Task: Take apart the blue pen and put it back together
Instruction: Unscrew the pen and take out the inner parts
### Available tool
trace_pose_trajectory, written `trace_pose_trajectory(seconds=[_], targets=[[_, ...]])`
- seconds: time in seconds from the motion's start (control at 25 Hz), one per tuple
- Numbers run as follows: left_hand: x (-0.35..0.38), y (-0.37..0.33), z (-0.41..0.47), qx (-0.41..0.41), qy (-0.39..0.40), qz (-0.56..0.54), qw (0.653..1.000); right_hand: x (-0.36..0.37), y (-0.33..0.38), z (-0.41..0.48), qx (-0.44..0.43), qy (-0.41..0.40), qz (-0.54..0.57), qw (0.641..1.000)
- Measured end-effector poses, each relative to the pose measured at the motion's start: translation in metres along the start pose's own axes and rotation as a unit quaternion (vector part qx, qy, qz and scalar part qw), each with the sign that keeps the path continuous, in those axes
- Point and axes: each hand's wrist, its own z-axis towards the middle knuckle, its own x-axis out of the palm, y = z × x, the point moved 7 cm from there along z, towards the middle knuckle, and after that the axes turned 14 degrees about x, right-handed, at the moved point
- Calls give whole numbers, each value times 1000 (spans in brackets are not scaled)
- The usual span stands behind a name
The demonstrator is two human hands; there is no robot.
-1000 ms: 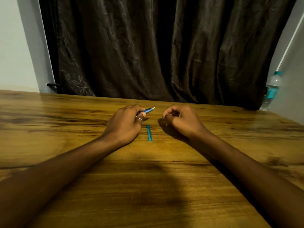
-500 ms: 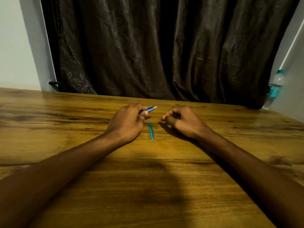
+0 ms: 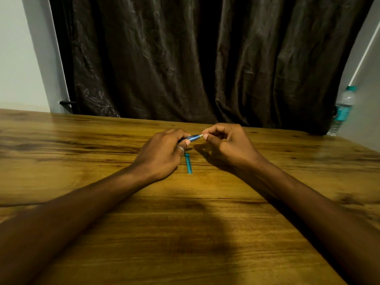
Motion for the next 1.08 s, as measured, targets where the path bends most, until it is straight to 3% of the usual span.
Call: trace_pose_trajectory(seconds=[0.68,0.84,1.08], targets=[[4,-2,0,10,18,54,998,-5,-1,1,1,-5,-71,997],[2,2,-1,-6,10,70,997,-19,12,3,-87,-68,-256,960],[2,6,-1,-21,-6,92,996,-13,6,3,-87,40,-349,932]])
